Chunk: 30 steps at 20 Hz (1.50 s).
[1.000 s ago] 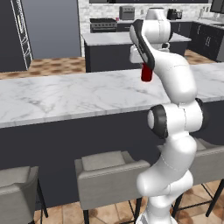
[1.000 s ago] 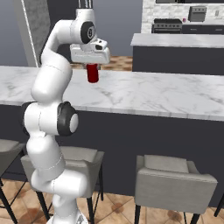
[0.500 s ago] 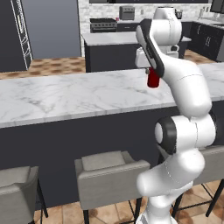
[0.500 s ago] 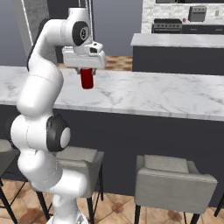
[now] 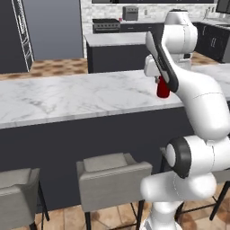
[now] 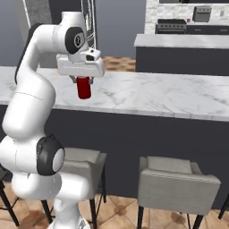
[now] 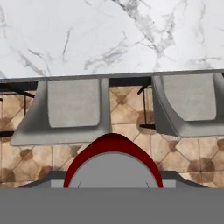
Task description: Four empty soda cans are scattered around the kitchen. Gather all the cans and cluster them next to the stove for recycling.
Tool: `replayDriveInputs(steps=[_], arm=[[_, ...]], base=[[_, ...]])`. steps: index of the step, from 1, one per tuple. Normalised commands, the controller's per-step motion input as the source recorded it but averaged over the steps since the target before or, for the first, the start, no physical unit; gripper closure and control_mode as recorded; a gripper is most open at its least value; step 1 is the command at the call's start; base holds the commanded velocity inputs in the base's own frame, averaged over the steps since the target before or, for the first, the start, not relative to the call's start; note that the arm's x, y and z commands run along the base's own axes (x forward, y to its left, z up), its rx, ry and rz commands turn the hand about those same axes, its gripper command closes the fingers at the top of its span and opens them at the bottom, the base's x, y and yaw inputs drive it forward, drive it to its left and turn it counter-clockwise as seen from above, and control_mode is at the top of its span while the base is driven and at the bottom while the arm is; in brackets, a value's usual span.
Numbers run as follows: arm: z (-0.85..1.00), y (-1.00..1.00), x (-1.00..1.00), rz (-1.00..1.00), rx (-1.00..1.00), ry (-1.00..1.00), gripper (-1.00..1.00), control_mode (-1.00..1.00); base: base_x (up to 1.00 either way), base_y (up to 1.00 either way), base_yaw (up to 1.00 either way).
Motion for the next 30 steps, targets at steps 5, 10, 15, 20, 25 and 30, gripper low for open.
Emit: replayDriveInputs(steps=[5,10,15,20,25,30], arm=[[0.00,0.00,0.00,0.00,0.00,0.00,1.00,1.00],[0.00,0.00,0.00,0.00,0.00,0.00,1.00,1.00],[0.00,0.00,0.00,0.00,0.00,0.00,1.00,1.00],[0.00,0.00,0.00,0.00,0.00,0.00,1.00,1.00],[0.00,0.00,0.00,0.00,0.00,0.00,1.00,1.00],[0.00,0.00,0.00,0.00,0.00,0.00,1.00,1.00]], base=[[-0.63,-0.85,0.05],[-0.42,-1.00,0.06],[-0.25,-1.00,0.03],[-0.25,-1.00,0.00],[-0.28,-1.00,0.00],[-0.21,-1.00,0.00]])
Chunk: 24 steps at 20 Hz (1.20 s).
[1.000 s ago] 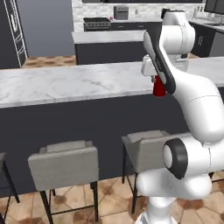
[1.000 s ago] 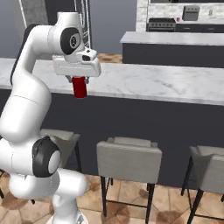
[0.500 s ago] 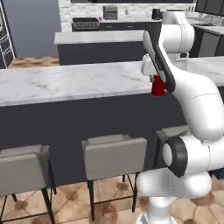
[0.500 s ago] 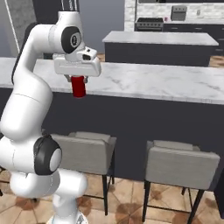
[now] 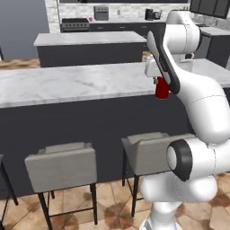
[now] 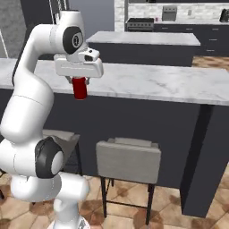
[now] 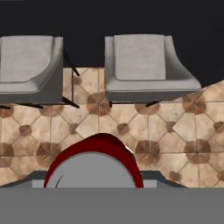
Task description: Four empty soda cans are scattered around the kitchen. Gather all the cans and cluster them next to the stove for recycling.
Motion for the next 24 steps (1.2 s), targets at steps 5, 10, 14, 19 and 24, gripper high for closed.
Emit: replayDriveInputs(steps=[5,10,14,19,24], arm=[[0.00,0.00,0.00,0.00,0.00,0.00,1.00,1.00],[0.00,0.00,0.00,0.00,0.00,0.00,1.00,1.00],[0.00,0.00,0.00,0.00,0.00,0.00,1.00,1.00],[0.00,0.00,0.00,0.00,0.00,0.00,1.00,1.00],[0.00,0.00,0.00,0.00,0.00,0.00,1.00,1.00]], base=[[-0.27,-1.00,0.00],[-0.17,-1.00,0.00],[-0.10,-1.00,0.00],[-0.05,-1.00,0.00],[-0.03,-1.00,0.00]])
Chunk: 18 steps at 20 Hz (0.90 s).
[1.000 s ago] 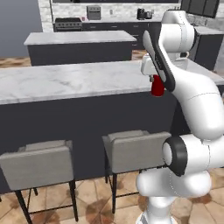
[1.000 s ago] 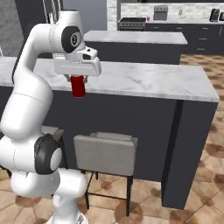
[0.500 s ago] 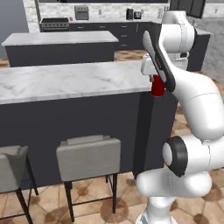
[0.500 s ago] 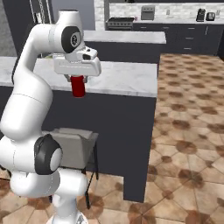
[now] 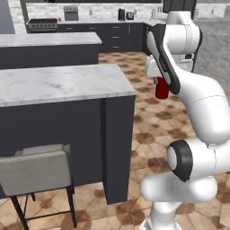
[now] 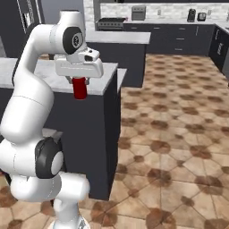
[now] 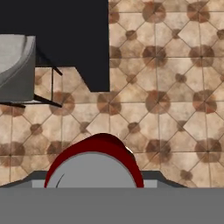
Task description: Four empty soda cans are scattered around the kitchen. Gather all the cans and cluster them next to the stove for recycling.
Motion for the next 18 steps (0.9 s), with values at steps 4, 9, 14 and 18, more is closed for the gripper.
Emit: replayDriveInputs(steps=[4,9,14,18], arm=[[0.00,0.00,0.00,0.00,0.00,0.00,1.00,1.00],[0.00,0.00,0.00,0.00,0.00,0.00,1.00,1.00],[0.00,0.00,0.00,0.00,0.00,0.00,1.00,1.00],[0.00,0.00,0.00,0.00,0.00,0.00,1.00,1.00]], base=[[0.00,-1.00,0.00],[0.00,-1.00,0.00],[0.75,-1.00,0.01],[1.00,-0.87,0.02]])
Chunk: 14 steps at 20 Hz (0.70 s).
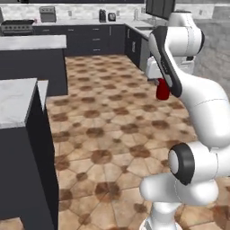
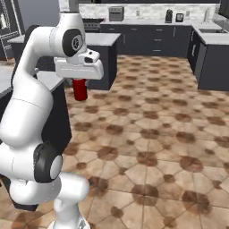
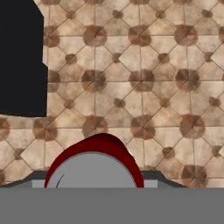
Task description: Four empty soda cans are scattered around the kitchen. Gather all the cans and cluster them next to the stove for recycling.
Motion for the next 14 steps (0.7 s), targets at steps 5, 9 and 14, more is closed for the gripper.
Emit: replayDriveInputs(steps=[5,9,14], arm=[[0.00,0.00,0.00,0.00,0.00,0.00,1.00,1.00],[0.00,0.00,0.00,0.00,0.00,0.00,1.00,1.00],[0.00,0.00,0.00,0.00,0.00,0.00,1.00,1.00]], base=[[1.00,-0.29,0.00],[1.00,0.00,0.00],[1.00,0.00,0.00]])
